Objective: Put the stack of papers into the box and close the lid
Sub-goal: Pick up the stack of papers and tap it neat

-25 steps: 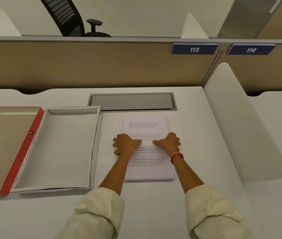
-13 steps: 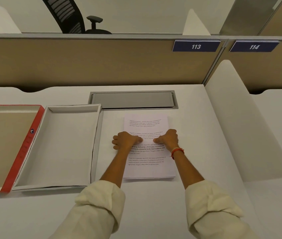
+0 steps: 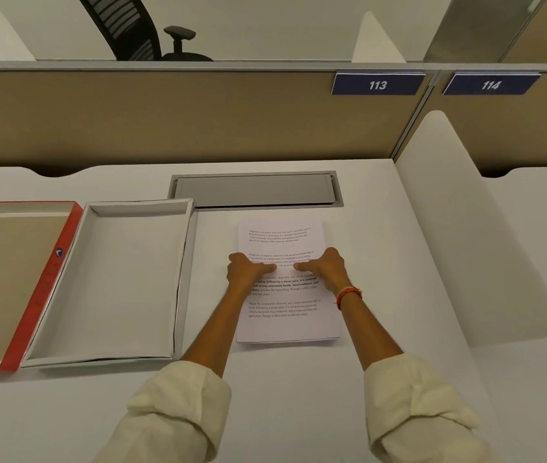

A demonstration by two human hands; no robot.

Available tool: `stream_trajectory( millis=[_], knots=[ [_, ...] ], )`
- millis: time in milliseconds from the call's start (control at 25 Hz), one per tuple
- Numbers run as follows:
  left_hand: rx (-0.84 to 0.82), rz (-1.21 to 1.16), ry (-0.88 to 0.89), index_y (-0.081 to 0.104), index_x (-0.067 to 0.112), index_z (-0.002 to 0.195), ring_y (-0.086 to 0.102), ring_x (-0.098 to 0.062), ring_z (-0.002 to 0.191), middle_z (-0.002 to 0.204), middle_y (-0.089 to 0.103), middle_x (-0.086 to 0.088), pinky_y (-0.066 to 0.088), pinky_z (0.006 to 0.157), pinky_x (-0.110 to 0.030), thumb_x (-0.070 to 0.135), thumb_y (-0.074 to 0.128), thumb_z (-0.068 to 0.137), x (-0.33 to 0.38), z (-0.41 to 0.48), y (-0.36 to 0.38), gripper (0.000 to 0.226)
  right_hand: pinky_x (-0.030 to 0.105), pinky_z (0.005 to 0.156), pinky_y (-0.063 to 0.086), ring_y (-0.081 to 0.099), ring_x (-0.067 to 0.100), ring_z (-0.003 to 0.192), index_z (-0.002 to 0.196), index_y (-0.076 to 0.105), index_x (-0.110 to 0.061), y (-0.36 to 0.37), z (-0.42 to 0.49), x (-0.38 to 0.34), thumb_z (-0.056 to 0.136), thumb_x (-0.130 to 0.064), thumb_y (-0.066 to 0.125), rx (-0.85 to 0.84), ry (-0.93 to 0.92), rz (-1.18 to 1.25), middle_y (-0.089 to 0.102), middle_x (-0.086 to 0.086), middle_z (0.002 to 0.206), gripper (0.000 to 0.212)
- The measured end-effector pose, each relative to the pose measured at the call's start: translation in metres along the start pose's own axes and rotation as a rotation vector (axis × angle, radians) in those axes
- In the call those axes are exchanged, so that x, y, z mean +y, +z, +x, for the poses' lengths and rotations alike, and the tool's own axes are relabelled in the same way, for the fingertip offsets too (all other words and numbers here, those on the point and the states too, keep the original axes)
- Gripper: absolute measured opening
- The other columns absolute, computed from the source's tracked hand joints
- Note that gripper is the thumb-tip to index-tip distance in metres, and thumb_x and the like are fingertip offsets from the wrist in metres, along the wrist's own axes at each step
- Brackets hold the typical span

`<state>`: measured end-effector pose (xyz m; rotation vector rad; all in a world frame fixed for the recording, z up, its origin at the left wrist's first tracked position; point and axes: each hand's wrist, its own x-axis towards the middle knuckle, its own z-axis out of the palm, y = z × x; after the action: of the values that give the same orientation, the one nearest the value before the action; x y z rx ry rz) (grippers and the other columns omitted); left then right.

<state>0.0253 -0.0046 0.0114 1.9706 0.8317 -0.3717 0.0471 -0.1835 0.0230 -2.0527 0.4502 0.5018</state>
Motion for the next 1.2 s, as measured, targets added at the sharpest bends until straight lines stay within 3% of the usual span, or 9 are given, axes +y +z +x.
stream_trajectory(
  millis=[200,400,480,600,680,760,840,1040,1200],
  knots=[
    [0.053,-0.032,0.030,0.042,0.000,0.120,0.064,-0.035,0.109,0.122,0.061,-0.017,0.054,0.085,-0.037,0.019,0.085,0.069,-0.001,-0.013,0.000,0.069,0.045,0.091,0.054,0.062,0.034,0.108,0.116,0.047,-0.002,0.016,-0.007,0.003,0.065,-0.022,0.087,0.137,0.057,-0.023,0.060,0.018,0.118,0.068],
    [0.115,-0.086,0.059,0.054,0.006,0.102,0.069,-0.032,0.098,0.117,0.066,-0.016,0.056,0.076,-0.035,0.022,0.085,0.070,0.005,-0.026,-0.009,0.047,0.048,0.087,0.056,0.063,0.033,0.106,0.113,0.048,-0.004,0.013,-0.011,-0.007,0.062,-0.021,0.088,0.175,0.011,-0.023,0.062,0.016,0.116,0.067],
    [0.168,-0.165,0.129,0.058,0.008,0.095,0.070,-0.032,0.095,0.114,0.069,-0.015,0.055,0.072,-0.033,0.019,0.086,0.068,0.014,-0.035,-0.016,0.040,0.050,0.088,0.055,0.061,0.033,0.108,0.114,0.047,-0.003,0.008,-0.016,-0.016,0.062,-0.022,0.088,0.231,-0.062,-0.030,0.060,0.017,0.117,0.069],
    [0.284,-0.240,0.278,0.057,0.007,0.107,0.069,-0.029,0.094,0.113,0.068,-0.011,0.056,0.073,-0.033,0.020,0.086,0.069,0.031,-0.049,-0.023,0.049,0.049,0.095,0.051,0.054,0.031,0.114,0.123,0.041,-0.004,-0.001,-0.026,-0.034,0.068,-0.020,0.083,0.349,-0.236,0.014,0.053,0.015,0.122,0.070],
    [0.338,-0.318,0.365,0.051,0.010,0.112,0.068,-0.026,0.094,0.113,0.065,-0.008,0.057,0.072,-0.031,0.020,0.082,0.073,0.042,-0.058,-0.024,0.051,0.048,0.096,0.051,0.052,0.028,0.115,0.127,0.037,-0.012,-0.007,-0.035,-0.043,0.073,-0.022,0.078,0.399,-0.364,0.111,0.049,0.011,0.124,0.069],
    [0.345,-0.420,0.454,0.046,0.014,0.114,0.066,-0.019,0.089,0.112,0.062,-0.005,0.054,0.065,-0.018,0.019,0.079,0.076,0.048,-0.066,-0.024,0.051,0.048,0.091,0.054,0.052,0.026,0.115,0.127,0.032,-0.024,-0.009,-0.042,-0.046,0.075,-0.029,0.075,0.420,-0.453,0.227,0.046,0.005,0.126,0.068],
    [0.333,-0.515,0.527,0.042,0.020,0.116,0.063,-0.011,0.083,0.110,0.059,0.001,0.052,0.057,-0.009,0.019,0.077,0.078,0.048,-0.074,-0.023,0.052,0.045,0.085,0.059,0.052,0.026,0.115,0.125,0.031,-0.031,-0.011,-0.052,-0.045,0.078,-0.029,0.074,0.421,-0.510,0.327,0.046,0.002,0.127,0.064],
    [0.308,-0.635,0.623,0.039,0.029,0.116,0.064,-0.015,0.096,0.111,0.058,0.003,0.058,0.072,-0.021,0.019,0.076,0.080,0.033,-0.082,-0.014,0.052,0.017,0.075,0.058,0.056,0.017,0.110,0.128,0.032,-0.029,-0.011,-0.072,-0.034,0.082,-0.019,0.075,0.413,-0.590,0.489,0.049,0.002,0.128,0.064],
    [0.289,-0.610,0.652,0.040,0.028,0.116,0.061,-0.011,0.098,0.110,0.057,0.004,0.057,0.070,-0.014,0.016,0.076,0.080,0.018,-0.081,-0.007,0.053,0.018,0.077,0.058,0.057,0.010,0.107,0.124,0.032,-0.031,-0.005,-0.077,-0.017,0.081,-0.017,0.075,0.394,-0.565,0.525,0.052,0.003,0.124,0.063]
  ],
)
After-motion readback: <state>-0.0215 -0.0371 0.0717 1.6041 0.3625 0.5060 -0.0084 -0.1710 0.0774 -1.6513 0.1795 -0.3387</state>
